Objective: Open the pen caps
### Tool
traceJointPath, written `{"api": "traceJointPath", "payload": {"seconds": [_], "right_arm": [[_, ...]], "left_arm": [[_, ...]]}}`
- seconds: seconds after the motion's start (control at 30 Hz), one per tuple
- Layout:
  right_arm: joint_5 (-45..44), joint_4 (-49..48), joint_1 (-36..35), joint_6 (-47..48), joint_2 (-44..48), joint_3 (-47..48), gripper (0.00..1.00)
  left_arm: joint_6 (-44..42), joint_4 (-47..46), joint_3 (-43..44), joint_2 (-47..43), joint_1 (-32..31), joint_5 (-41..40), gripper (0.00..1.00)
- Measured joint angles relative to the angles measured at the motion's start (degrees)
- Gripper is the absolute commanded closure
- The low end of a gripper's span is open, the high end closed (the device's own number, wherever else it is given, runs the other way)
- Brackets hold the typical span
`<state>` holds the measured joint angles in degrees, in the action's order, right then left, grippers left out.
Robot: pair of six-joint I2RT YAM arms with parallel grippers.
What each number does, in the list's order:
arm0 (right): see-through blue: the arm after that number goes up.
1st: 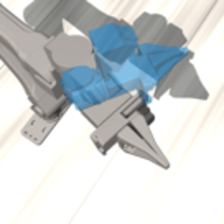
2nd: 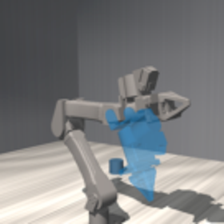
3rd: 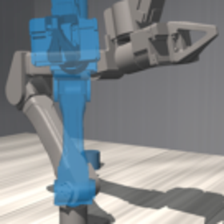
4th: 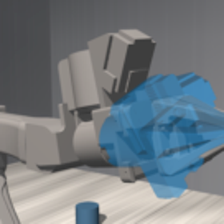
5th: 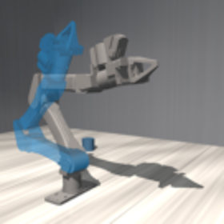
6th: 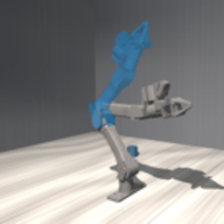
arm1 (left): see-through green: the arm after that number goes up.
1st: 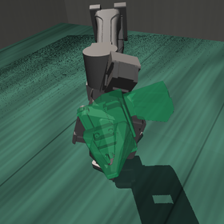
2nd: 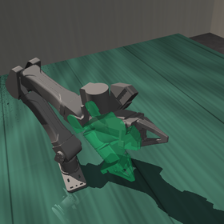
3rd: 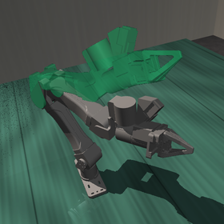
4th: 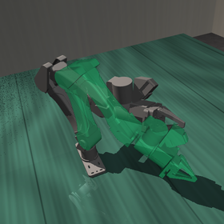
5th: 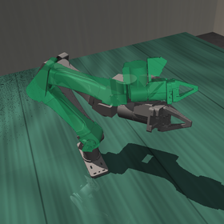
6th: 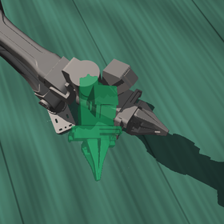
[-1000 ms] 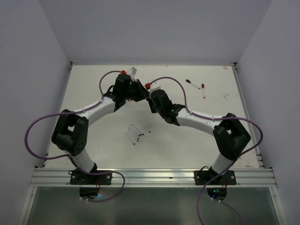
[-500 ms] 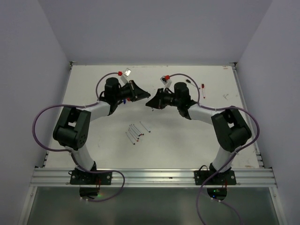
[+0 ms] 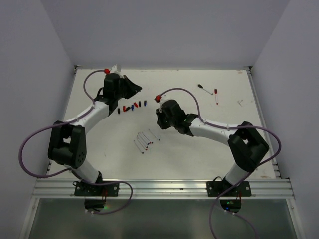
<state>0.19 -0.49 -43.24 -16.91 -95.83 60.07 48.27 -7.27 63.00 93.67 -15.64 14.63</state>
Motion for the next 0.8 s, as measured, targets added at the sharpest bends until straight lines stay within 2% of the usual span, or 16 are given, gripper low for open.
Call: {"api": "traceJointPath", "payload": {"seconds": [0.1,0.23,0.43,0.6,0.8], "right_arm": [[-7.72,4.63,-3.87,2.05,0.0,0.13,1.0],[-11.41,9.31,-3.96,4.28,-0.79,1.07,1.0],[-10.1,10.86,-2.86,5.95,-4.92,3.34,1.0],[-7.26,10.82,-2.89,6.36,-7.74,3.37,1.0],[-4.5,10.51,-2.89,6.4,-9.55,3.58,0.92]], "left_arm": [[-1.01,1.77,0.11,-0.74,0.68,-5.07,1.0],[-2.62,2.82,-0.13,-0.76,0.5,-6.1,1.0],[-5.79,2.27,-0.07,0.11,0.37,-1.29,1.0],[-7.91,3.67,3.56,5.62,-1.05,0.87,1.0],[-9.2,5.81,5.66,10.23,-3.26,1.53,1.0]]}}
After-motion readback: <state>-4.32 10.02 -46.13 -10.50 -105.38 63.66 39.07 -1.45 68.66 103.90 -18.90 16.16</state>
